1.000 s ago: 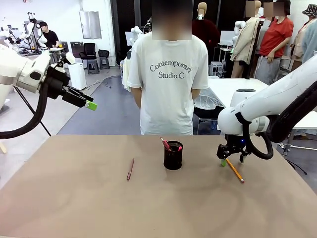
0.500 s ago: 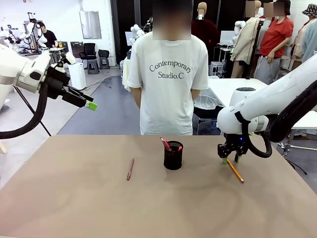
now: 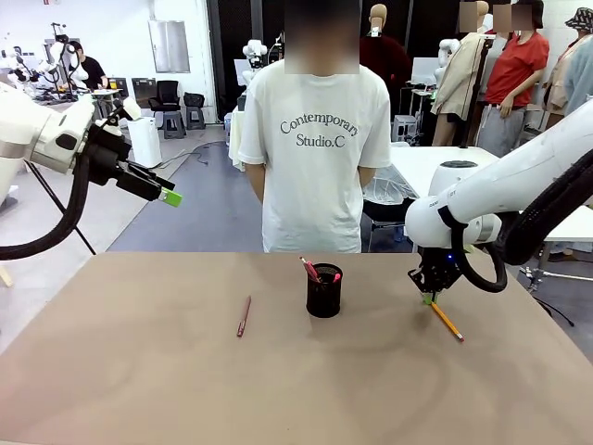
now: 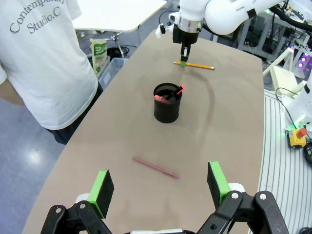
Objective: Place the pens into the pen holder.
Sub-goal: Pick up a writing instrument from the table and place it into the Pen holder.
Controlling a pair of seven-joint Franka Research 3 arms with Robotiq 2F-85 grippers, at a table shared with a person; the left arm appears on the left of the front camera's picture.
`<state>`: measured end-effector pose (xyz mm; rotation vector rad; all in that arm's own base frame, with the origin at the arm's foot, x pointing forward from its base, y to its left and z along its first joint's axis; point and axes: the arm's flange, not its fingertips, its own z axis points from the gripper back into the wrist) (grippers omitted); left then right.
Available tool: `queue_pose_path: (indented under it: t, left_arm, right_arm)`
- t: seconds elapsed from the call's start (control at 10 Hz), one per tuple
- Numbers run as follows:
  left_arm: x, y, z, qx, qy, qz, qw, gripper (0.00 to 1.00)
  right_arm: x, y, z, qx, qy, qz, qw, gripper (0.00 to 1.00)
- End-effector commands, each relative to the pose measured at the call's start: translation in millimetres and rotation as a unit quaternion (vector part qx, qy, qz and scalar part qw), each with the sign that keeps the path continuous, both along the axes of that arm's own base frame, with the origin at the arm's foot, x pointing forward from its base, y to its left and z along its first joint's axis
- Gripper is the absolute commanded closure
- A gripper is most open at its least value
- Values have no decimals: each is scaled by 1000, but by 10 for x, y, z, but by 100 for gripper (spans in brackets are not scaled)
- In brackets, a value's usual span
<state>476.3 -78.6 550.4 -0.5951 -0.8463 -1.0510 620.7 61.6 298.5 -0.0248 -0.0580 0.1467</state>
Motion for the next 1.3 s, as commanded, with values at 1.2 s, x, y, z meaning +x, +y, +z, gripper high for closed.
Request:
queue_pose_path:
  t: [1.2]
  left_arm:
    - [-19,16,7,0,0,2,1000,0]
  right_arm:
    - [-328,-153,1450,474,-81,202,853,100]
